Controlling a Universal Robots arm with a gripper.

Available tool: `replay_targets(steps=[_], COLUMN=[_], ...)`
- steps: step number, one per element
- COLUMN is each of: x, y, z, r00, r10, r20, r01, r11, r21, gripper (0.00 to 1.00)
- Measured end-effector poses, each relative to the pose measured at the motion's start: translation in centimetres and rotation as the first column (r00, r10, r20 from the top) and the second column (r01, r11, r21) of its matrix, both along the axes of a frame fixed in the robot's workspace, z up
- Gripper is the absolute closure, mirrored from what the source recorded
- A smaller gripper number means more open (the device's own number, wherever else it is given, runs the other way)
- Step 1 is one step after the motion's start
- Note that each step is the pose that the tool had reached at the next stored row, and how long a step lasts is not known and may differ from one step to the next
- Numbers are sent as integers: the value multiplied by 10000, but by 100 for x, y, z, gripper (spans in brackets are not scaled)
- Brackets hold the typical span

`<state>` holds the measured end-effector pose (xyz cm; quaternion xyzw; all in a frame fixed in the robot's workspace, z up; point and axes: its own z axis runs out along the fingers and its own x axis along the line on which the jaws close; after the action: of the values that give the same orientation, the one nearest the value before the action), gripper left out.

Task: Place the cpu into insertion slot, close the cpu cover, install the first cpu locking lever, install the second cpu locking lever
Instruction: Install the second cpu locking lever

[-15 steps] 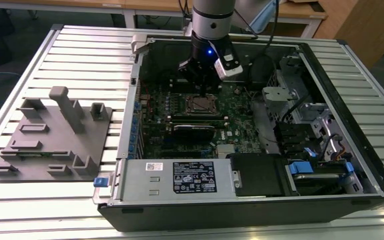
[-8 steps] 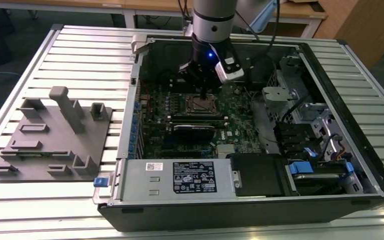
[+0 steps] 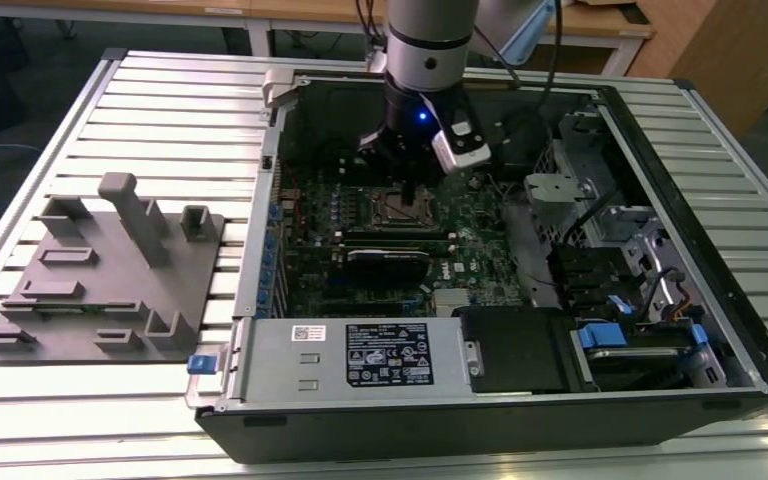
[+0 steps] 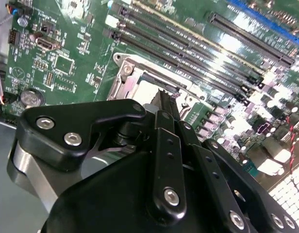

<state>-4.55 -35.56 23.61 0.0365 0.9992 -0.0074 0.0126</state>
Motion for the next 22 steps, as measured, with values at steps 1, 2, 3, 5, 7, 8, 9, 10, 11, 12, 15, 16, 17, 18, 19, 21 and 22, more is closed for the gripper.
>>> replay_targets(steps=[1,2,3,5,7,8,9,10,11,12,15,16,17,18,19,21,22], x=[0,0,0,0,0,0,0,0,0,0,-2,-7,-14,-21,-31,-48,-57], y=[-13,-24,-33,-55,-80,-93,-107,-120,-134,-148,-176,-180,-182,-184,-186,-191,-195], z=[0,0,0,0,0,0,0,0,0,0,-1,-3,-7,-11,-14,-19,-20], r00=[10000,10000,10000,10000,10000,10000,10000,10000,10000,10000,10000,10000,10000,10000,10000,10000,10000], r10=[0,0,-1,0,-1,0,0,-1,0,0,0,-3,-1,-1,-1,0,-1], r20=[0,0,0,1,1,1,0,1,0,0,0,0,0,0,0,0,0], r01=[0,0,1,0,1,0,0,1,0,0,0,3,1,1,1,0,1], r11=[10000,10000,10000,10000,10000,10000,10000,10000,10000,10000,10000,10000,10000,10000,10000,10000,10000], r21=[0,0,0,1,1,3,5,8,10,13,24,33,47,63,75,84,85], gripper=[90,90,90,90,90,90,90,90,90,90,90,90,90,90,90,90,90])
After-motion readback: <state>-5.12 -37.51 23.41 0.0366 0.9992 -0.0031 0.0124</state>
